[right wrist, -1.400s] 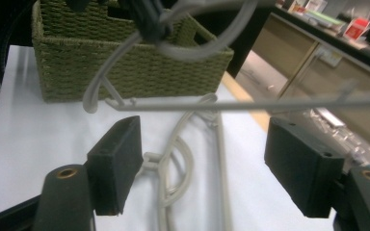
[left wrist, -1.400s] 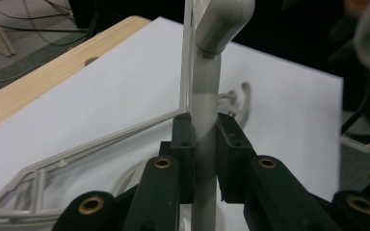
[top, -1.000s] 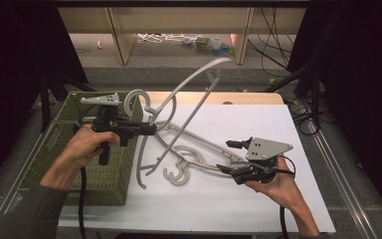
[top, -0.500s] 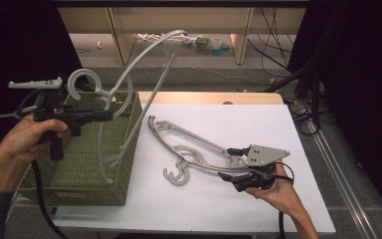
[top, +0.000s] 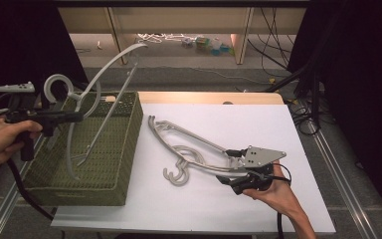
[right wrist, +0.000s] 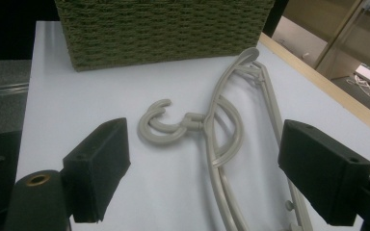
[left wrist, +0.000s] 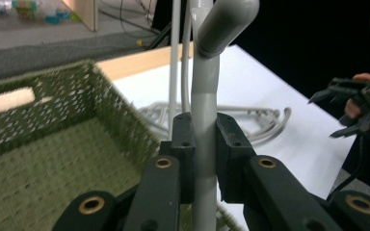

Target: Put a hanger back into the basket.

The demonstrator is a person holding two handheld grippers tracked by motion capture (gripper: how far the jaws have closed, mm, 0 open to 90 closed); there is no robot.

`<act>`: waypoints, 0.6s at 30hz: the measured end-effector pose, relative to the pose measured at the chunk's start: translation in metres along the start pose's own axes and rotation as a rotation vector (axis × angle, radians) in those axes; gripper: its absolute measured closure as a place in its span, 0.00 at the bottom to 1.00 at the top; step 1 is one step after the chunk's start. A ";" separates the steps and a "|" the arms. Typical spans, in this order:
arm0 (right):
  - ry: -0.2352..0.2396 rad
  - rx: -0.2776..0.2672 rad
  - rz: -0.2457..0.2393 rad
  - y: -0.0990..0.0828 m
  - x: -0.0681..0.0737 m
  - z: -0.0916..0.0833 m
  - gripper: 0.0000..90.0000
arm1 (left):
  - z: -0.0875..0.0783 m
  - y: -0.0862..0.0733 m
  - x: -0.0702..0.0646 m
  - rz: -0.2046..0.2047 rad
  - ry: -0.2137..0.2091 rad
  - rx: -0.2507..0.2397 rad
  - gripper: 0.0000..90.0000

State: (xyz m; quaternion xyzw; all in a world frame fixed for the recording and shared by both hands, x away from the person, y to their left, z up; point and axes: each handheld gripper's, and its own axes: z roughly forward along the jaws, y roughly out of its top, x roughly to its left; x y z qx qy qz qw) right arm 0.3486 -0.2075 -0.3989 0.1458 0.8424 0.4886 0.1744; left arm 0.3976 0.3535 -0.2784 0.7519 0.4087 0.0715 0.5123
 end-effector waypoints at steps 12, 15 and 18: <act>0.007 0.003 0.002 -0.002 0.000 0.001 0.22 | -0.005 -0.022 0.041 -0.001 0.105 0.088 0.89; 0.008 0.006 0.000 -0.003 0.000 0.002 0.22 | -0.004 -0.030 0.051 -0.001 0.116 0.110 0.89; 0.014 0.012 0.003 -0.003 0.000 0.003 0.22 | 0.001 -0.038 0.059 -0.012 0.135 0.156 0.89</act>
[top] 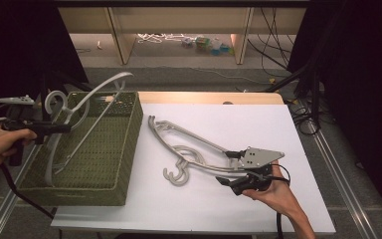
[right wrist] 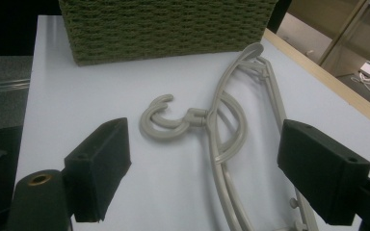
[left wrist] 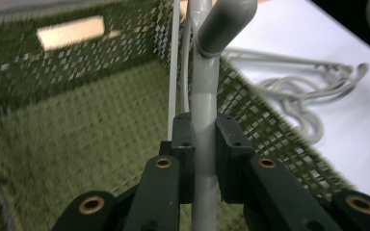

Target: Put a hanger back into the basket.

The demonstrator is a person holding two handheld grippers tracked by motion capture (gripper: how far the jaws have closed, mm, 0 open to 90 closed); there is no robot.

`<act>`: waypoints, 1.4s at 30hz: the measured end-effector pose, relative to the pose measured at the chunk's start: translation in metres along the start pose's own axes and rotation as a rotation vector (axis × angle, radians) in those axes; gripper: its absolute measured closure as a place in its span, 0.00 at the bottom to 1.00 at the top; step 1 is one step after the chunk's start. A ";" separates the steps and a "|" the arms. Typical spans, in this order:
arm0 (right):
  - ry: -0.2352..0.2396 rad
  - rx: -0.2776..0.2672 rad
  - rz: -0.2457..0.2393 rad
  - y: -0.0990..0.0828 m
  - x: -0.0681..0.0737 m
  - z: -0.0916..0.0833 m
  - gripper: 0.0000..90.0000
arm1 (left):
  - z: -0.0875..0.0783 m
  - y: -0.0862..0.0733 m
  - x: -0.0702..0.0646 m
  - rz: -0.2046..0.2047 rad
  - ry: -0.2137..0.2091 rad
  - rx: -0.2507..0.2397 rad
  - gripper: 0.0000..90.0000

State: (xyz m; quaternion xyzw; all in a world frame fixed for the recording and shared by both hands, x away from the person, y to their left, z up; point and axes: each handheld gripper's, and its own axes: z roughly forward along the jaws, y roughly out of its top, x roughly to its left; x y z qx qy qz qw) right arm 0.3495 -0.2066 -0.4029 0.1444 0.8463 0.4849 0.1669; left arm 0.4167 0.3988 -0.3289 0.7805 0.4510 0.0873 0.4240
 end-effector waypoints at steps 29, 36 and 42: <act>0.011 0.010 -0.022 -0.002 0.000 0.000 0.23 | 0.065 -0.032 0.030 -0.091 0.036 0.204 0.88; 0.017 0.008 -0.032 -0.002 0.000 -0.001 0.23 | 0.062 -0.032 0.043 -0.110 0.105 0.200 0.87; 0.017 0.009 -0.026 -0.002 0.000 -0.001 0.23 | 0.059 -0.035 0.048 -0.133 0.172 0.193 0.85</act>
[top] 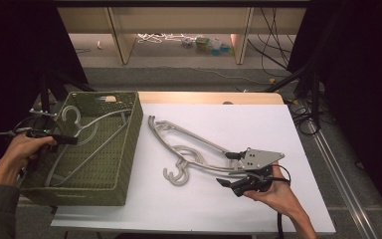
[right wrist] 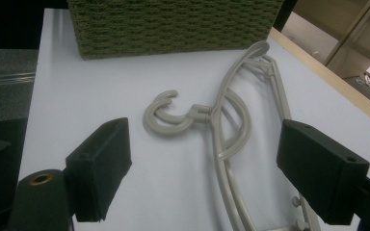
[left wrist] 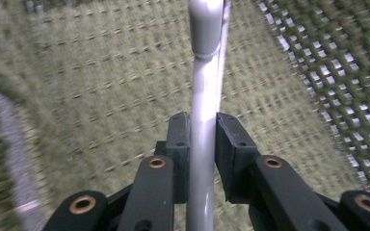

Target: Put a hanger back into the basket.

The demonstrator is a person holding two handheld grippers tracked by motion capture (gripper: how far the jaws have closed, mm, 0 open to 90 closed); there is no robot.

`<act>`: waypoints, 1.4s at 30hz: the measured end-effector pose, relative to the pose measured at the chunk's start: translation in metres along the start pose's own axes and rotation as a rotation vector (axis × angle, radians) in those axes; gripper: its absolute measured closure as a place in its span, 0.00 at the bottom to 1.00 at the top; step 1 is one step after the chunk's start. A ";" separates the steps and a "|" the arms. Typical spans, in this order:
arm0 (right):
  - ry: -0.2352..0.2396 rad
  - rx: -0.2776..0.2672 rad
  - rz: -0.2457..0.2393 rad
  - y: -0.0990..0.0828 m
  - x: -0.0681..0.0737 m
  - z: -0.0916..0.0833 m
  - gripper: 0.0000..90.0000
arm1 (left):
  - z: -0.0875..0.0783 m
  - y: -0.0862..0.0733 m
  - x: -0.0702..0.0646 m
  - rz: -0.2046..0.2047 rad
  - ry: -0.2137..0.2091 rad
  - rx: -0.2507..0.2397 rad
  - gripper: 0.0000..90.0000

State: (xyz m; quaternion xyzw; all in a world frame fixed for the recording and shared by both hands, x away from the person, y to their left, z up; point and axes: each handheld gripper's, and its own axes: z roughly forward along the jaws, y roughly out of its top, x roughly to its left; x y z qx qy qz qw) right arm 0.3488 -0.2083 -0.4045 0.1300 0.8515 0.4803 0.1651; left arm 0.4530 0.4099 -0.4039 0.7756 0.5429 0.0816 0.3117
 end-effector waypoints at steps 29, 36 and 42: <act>-0.023 0.057 0.010 -0.006 -0.005 0.011 0.23 | -0.091 -0.020 -0.158 0.068 -0.196 -0.385 0.30; -0.031 0.059 0.010 -0.007 -0.006 0.012 0.23 | -0.073 -0.022 -0.209 0.151 -0.268 -0.409 0.27; -0.040 0.059 0.019 -0.010 -0.008 0.011 0.22 | -0.047 -0.031 -0.247 0.223 -0.286 -0.388 0.22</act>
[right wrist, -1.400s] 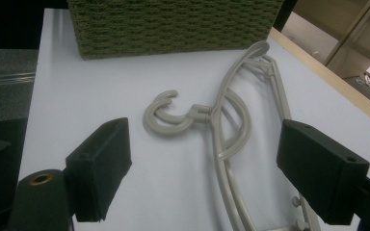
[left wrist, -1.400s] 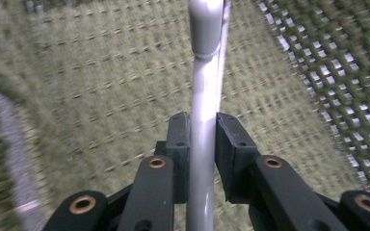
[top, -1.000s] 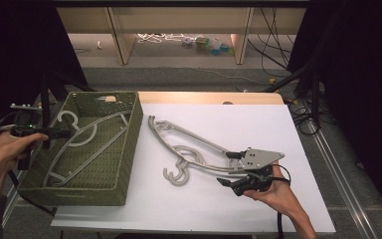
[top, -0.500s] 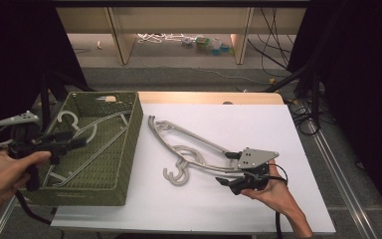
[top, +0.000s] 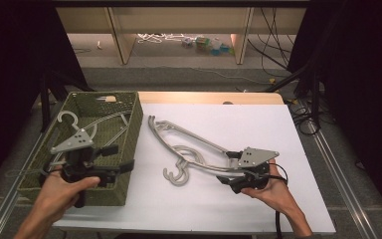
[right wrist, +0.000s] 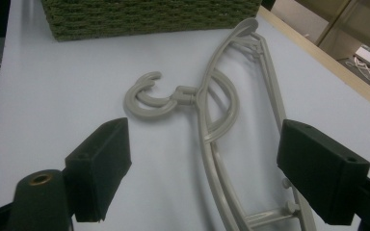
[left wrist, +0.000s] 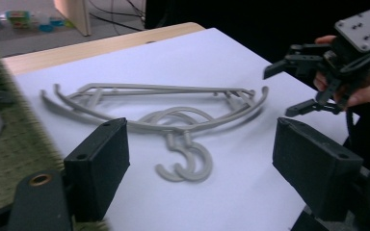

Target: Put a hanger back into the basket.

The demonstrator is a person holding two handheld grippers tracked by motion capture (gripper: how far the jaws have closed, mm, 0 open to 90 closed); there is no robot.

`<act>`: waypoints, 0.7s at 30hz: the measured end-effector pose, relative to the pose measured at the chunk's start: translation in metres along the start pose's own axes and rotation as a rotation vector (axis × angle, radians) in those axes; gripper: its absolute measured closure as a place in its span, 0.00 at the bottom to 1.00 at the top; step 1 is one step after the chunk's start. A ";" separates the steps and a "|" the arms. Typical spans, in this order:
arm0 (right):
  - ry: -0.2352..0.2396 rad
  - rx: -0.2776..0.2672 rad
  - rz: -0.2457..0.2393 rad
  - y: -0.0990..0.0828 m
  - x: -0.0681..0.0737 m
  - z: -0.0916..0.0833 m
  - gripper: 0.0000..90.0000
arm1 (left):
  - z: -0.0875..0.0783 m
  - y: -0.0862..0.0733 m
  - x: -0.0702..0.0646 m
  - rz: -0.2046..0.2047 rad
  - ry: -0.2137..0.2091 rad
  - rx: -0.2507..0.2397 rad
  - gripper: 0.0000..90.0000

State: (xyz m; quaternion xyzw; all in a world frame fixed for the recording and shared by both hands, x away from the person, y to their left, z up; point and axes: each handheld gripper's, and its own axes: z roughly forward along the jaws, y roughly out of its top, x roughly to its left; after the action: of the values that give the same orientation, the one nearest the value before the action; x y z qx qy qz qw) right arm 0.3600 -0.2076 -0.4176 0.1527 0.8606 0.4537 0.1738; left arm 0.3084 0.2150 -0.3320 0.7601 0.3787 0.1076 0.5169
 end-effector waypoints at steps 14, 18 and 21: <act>-0.013 0.003 0.022 -0.009 -0.005 0.003 0.22 | 0.065 -0.028 -0.028 0.041 -0.051 0.033 0.22; -0.015 0.006 0.019 -0.009 -0.005 0.004 0.22 | 0.084 -0.038 -0.030 0.029 -0.066 0.052 0.22; -0.017 0.009 0.019 -0.009 -0.005 0.004 0.22 | 0.090 -0.040 -0.031 0.031 -0.073 0.056 0.22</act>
State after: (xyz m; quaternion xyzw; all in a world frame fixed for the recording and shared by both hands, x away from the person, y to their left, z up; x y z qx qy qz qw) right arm 0.3656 -0.2114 -0.4262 0.1653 0.8598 0.4500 0.1759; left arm 0.3184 0.1379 -0.3991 0.7834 0.3509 0.0771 0.5071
